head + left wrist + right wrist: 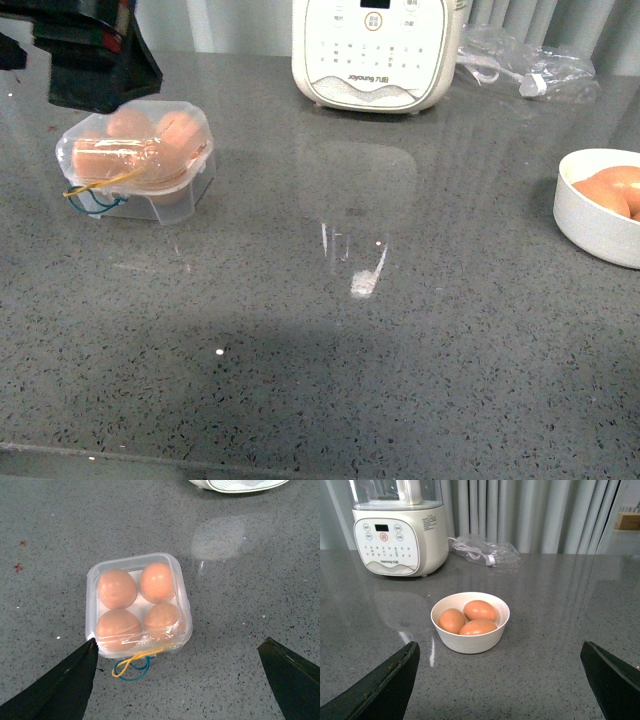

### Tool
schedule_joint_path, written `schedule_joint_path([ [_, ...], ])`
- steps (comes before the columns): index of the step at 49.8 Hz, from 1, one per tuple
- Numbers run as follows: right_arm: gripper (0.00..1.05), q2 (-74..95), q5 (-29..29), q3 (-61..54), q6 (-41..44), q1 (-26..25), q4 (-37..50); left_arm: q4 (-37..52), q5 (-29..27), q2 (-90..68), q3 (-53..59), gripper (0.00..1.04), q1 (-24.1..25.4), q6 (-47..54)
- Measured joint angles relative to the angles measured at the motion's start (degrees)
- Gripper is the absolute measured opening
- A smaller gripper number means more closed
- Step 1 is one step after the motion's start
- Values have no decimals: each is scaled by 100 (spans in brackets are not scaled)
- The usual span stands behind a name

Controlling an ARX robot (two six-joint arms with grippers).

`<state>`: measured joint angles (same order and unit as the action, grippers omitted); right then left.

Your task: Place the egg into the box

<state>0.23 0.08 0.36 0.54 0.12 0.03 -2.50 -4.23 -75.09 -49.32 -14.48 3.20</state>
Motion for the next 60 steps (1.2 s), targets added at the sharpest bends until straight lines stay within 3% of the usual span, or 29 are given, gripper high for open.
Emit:
schedule_joint_path([
  [16,97,0,-2,0,0,0,0,-695,796,1239,199,98,723,273],
  [45,97,0,0,0,0,0,0,-1016,994,3099,1711,97,1401,966],
  [47,97,0,0,0,2,0,0,42,595,3353,2216,89,1412,645],
  [51,97,0,0,0,0,0,0,1843,417,3768,3126,71,1438,48],
  [60,97,0,-2,0,0,0,0,2323,422,4284,3827,32,1438,-236],
])
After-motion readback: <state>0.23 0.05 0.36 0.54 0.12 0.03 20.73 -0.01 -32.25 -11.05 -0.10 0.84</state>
